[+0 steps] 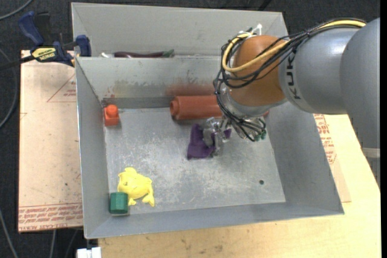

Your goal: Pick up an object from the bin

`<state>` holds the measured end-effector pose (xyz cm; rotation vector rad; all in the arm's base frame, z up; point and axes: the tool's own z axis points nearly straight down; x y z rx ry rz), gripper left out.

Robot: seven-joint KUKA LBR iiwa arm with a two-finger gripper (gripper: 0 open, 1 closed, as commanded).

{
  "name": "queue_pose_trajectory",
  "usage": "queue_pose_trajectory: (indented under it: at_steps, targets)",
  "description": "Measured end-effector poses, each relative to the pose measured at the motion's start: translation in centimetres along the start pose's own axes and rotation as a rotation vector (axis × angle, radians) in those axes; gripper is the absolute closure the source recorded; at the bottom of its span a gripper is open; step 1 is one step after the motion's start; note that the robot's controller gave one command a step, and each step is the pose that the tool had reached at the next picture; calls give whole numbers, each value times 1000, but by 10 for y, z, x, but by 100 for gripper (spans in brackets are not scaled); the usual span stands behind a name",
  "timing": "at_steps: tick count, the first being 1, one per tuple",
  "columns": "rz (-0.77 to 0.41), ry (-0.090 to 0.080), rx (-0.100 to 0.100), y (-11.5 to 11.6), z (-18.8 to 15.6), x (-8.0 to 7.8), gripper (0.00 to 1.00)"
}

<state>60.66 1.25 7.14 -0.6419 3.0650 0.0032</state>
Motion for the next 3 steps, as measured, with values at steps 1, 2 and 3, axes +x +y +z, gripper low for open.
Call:
queue_pose_trajectory:
  at_steps: [1,2,3]
  targets:
    - [0,3,-1,0,-2,1,100]
    - [-62,-5,3,17,-39,3,100]
    - [-331,-4,1,-5,-159,-1,100]
